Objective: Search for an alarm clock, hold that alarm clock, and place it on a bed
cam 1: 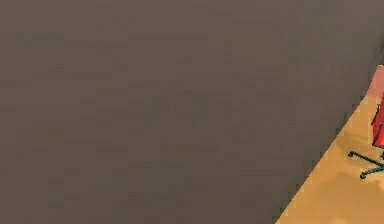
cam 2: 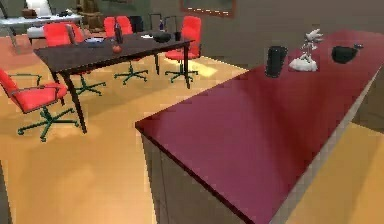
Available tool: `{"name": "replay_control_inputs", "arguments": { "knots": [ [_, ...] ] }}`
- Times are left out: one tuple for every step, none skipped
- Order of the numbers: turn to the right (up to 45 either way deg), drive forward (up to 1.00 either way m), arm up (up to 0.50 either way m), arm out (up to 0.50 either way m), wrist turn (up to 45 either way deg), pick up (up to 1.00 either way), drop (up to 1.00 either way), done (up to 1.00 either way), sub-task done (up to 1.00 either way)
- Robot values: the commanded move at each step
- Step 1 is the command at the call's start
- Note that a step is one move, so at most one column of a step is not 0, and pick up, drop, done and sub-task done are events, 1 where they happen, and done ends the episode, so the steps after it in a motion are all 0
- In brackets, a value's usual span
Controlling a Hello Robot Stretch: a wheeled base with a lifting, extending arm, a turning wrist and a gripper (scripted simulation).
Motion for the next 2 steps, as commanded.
{"name": "replay_control_inputs", "arguments": {
  "knots": [
    [45.0, 0.00, 0.00, 0.00, 0.0, 0.00, 0.00, 0.00, 0.00],
    [0.0, 0.75, 0.00, 0.00, 0.0, 0.00, 0.00, 0.00, 0.00]
  ]
}}
